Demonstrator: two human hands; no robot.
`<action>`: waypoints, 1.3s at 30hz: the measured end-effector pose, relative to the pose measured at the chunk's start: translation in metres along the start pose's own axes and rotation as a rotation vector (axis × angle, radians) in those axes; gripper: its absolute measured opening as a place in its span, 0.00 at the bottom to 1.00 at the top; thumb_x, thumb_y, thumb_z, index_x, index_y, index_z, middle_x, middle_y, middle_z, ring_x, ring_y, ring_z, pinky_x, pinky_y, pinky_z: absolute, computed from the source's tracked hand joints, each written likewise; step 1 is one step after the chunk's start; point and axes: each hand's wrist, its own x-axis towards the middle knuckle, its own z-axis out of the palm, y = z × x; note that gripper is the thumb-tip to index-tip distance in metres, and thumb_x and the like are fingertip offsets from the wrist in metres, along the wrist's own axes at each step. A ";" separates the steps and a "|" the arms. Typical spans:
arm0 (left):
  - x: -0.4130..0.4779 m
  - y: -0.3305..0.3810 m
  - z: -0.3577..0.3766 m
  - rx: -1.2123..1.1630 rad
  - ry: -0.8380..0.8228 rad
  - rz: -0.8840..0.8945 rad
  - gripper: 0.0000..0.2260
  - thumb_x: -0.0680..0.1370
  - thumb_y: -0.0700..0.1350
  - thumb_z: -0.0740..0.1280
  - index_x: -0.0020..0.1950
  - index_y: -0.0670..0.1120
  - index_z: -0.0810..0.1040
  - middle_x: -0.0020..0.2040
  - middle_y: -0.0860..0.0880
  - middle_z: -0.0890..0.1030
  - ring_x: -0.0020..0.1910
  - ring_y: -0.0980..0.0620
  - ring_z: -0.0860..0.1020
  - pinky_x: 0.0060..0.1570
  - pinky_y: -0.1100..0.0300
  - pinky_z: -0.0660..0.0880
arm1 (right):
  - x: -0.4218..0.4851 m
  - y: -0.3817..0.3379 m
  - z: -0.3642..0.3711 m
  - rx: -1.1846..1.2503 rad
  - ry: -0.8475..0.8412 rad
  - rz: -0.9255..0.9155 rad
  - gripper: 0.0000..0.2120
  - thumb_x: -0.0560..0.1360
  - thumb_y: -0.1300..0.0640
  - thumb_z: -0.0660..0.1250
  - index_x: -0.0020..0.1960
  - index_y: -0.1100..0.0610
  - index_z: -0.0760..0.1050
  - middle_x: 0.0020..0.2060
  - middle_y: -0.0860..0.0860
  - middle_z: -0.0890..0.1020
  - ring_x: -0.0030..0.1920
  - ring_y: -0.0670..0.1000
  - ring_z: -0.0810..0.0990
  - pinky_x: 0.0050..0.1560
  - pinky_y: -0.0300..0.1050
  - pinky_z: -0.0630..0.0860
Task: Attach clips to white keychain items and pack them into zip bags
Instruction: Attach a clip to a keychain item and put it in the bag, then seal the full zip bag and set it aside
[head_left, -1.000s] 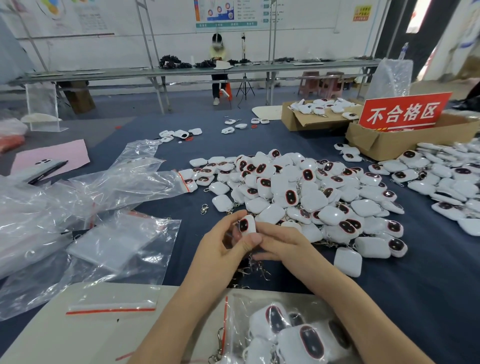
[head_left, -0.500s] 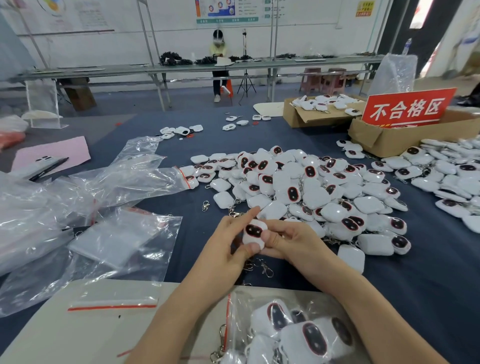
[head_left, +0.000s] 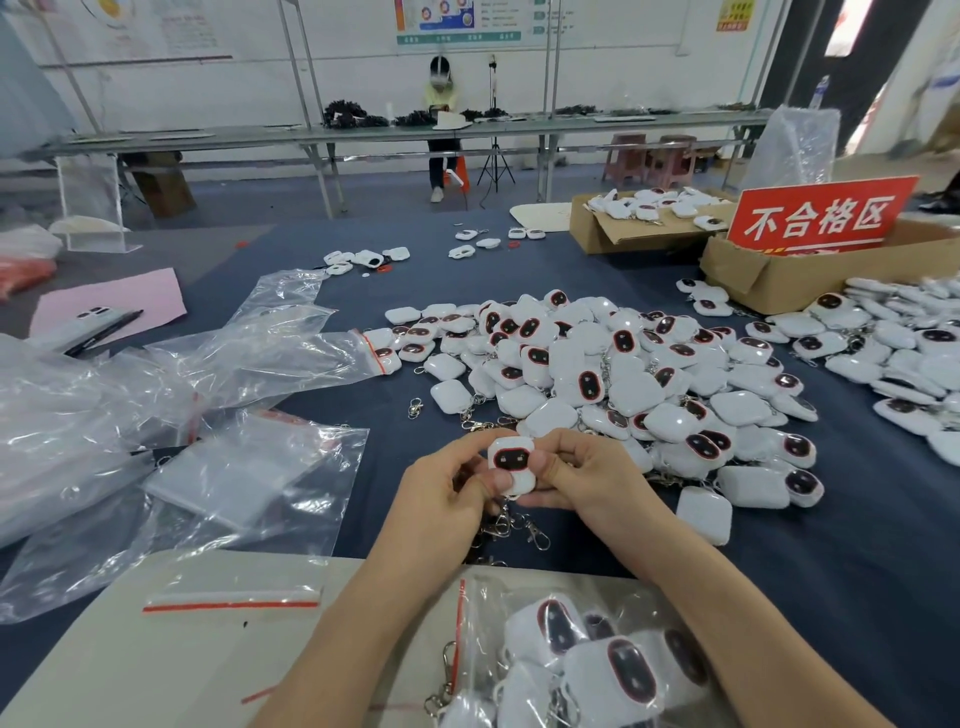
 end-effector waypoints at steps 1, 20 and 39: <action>0.000 0.000 0.001 -0.010 0.004 -0.006 0.23 0.79 0.35 0.68 0.50 0.68 0.82 0.40 0.50 0.82 0.33 0.58 0.79 0.38 0.67 0.76 | 0.000 0.001 0.000 -0.011 0.006 0.000 0.08 0.80 0.65 0.65 0.43 0.62 0.78 0.38 0.57 0.82 0.38 0.48 0.84 0.41 0.40 0.83; -0.038 0.028 -0.039 -0.130 0.237 -0.080 0.14 0.80 0.50 0.63 0.65 0.64 0.75 0.54 0.59 0.83 0.44 0.59 0.82 0.44 0.70 0.77 | -0.034 -0.061 0.021 -0.878 -0.510 -0.201 0.20 0.80 0.63 0.59 0.57 0.40 0.81 0.55 0.52 0.82 0.55 0.55 0.80 0.60 0.53 0.76; -0.120 0.059 -0.030 -0.171 -0.087 -0.377 0.08 0.80 0.31 0.65 0.57 0.39 0.78 0.30 0.48 0.78 0.30 0.52 0.75 0.36 0.61 0.73 | -0.061 -0.061 0.050 -0.973 -0.453 -0.196 0.17 0.71 0.67 0.59 0.37 0.46 0.76 0.45 0.50 0.86 0.49 0.54 0.82 0.54 0.54 0.77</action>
